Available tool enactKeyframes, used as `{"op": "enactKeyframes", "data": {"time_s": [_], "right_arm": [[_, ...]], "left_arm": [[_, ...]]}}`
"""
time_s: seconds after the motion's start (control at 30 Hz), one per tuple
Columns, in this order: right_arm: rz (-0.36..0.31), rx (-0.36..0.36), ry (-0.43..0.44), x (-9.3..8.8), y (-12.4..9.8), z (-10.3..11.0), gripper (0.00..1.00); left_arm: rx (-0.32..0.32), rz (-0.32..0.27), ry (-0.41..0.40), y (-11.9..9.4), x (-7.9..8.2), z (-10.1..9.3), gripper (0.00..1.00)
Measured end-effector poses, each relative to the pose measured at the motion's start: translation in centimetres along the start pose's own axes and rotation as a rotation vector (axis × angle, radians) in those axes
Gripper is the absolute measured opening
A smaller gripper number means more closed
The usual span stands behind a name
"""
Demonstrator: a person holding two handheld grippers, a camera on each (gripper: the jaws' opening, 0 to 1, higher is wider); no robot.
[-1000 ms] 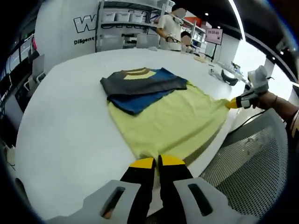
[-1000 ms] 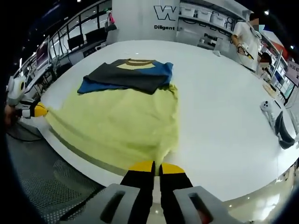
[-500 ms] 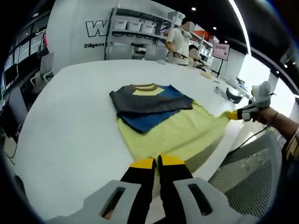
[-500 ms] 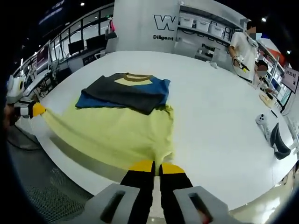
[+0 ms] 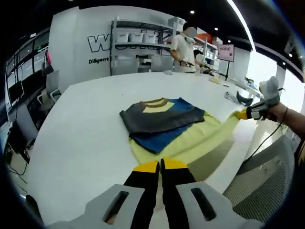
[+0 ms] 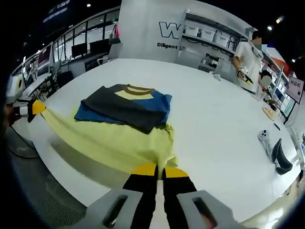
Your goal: Fold the garment on the visible template until the final outline fits inside the template.
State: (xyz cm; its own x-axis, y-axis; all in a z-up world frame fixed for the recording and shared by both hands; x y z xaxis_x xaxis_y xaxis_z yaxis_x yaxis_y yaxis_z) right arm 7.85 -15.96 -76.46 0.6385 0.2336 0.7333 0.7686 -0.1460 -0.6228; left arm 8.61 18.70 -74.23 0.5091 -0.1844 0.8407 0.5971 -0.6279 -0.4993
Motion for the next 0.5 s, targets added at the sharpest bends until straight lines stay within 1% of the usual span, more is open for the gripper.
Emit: {"op": "enactKeyframes", "data": {"time_s": [0.1,0.13,0.17,0.23,0.27,0.3,0.33,0.37,0.4,0.43,0.47,0.5], "right_arm": [[-0.014,-0.003,0.004,0.7,0.3,-0.2,0.00],[-0.017,-0.005,0.006,0.8,0.4,-0.3,0.00],[-0.023,-0.005,0.005,1.1,0.6,-0.4,0.00],[-0.035,-0.007,0.004,1.6,0.8,-0.5,0.00],[-0.040,-0.007,0.001,1.8,0.9,-0.5,0.00],[-0.044,-0.006,0.003,1.9,1.0,-0.5,0.00],[-0.052,-0.003,0.009,2.3,1.1,-0.5,0.00],[-0.053,-0.005,0.007,2.4,1.2,-0.6,0.00],[-0.056,-0.006,0.005,2.6,1.4,-0.6,0.00],[-0.062,-0.007,0.007,2.9,1.5,-0.6,0.00],[-0.066,-0.009,0.009,3.2,1.7,-0.7,0.00],[-0.072,-0.007,0.015,3.5,1.9,-0.7,0.00]], "left_arm": [[-0.004,-0.014,-0.034,0.1,0.3,0.2,0.03],[-0.010,-0.022,-0.058,0.1,0.5,0.2,0.03],[-0.015,-0.012,-0.085,0.1,0.5,0.2,0.03],[-0.011,-0.012,-0.104,0.2,1.0,0.4,0.03],[-0.006,-0.018,-0.074,0.2,1.3,0.2,0.03],[-0.005,-0.010,-0.060,0.2,1.3,0.2,0.03],[0.007,0.004,-0.027,0.2,1.5,0.4,0.03],[0.007,-0.006,0.023,0.3,2.1,0.4,0.03],[0.014,-0.017,0.034,0.4,2.4,0.5,0.03],[0.015,-0.031,0.068,0.5,2.9,0.6,0.03],[0.025,-0.025,0.104,0.6,3.2,0.8,0.03],[0.031,-0.033,0.089,0.6,3.5,0.9,0.03]]}}
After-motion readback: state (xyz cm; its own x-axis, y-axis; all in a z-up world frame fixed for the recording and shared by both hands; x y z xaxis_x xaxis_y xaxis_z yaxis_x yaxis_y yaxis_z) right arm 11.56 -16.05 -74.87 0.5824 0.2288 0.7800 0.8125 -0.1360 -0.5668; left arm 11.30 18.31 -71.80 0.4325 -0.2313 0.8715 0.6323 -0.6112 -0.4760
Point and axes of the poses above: the point that each gripper's makers call its tool centre point, and the gripper's own axes: y roughly forward along the fingers, z roughly to its left, x roughly out of its top, the point moved 1 cm from there along -y, roughly backward along the fingers, and after that the axes turned 14 degrees about -x, right-handed, at the moved point
